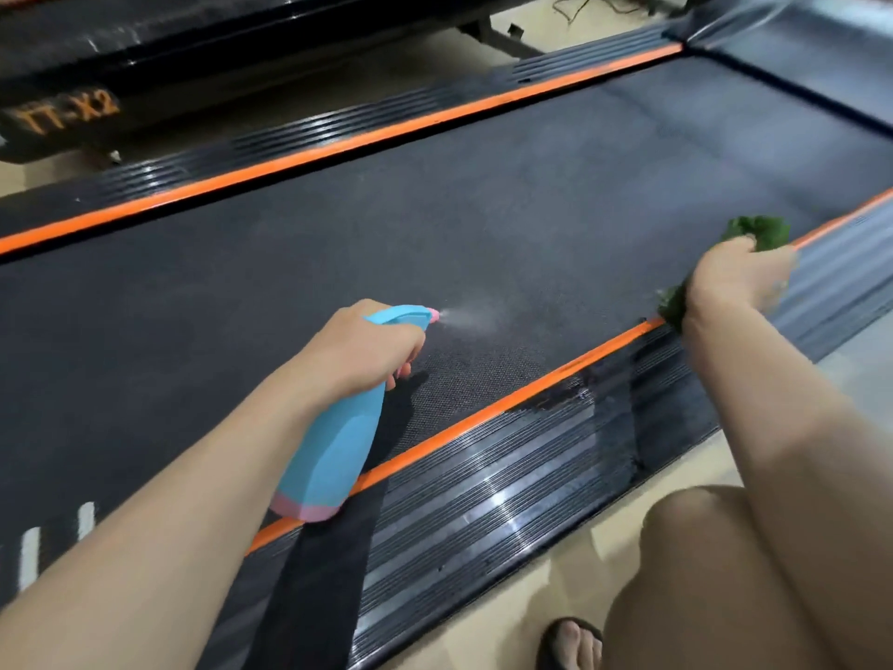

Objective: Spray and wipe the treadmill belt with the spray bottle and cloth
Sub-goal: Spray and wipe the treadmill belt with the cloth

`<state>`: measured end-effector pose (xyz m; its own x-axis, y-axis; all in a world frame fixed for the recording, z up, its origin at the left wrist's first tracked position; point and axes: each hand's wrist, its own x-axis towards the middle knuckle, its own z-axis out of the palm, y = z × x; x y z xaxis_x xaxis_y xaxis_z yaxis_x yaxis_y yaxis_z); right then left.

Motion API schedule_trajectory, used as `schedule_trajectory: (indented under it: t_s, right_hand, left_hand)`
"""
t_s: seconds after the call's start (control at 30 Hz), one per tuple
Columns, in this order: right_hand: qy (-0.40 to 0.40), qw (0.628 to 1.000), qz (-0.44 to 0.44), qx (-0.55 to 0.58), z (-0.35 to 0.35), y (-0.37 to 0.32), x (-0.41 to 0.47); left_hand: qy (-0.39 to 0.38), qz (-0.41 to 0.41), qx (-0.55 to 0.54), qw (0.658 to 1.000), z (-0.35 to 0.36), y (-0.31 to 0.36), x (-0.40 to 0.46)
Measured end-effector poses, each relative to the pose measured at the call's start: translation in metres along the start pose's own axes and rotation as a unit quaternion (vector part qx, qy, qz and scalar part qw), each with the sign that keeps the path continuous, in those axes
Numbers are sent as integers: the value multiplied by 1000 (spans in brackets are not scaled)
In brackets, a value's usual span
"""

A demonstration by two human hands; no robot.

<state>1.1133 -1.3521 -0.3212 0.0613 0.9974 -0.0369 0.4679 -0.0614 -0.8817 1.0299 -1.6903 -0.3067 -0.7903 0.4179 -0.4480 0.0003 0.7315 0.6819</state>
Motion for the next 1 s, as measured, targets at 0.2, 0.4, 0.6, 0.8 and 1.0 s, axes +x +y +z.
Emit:
schedule_trajectory:
  t_s: [0.2, 0.4, 0.6, 0.8, 1.0]
  right_hand:
    - [66, 995, -51, 50, -19, -15, 6]
    - [-10, 993, -117, 17, -12, -10, -6]
    - [-62, 984, -165, -6, 0, -5, -13]
    - [-147, 961, -230, -38, 10, -1, -12]
    - [-337, 809, -433, -210, 44, 17, -36]
  left_hand:
    - [16, 48, -1, 999, 3, 10, -3]
    - [13, 38, 24, 999, 10, 13, -1]
    - [-14, 54, 50, 997, 14, 10, 3]
    - [-19, 64, 42, 997, 15, 5, 10]
    - [69, 92, -103, 988, -3, -13, 14]
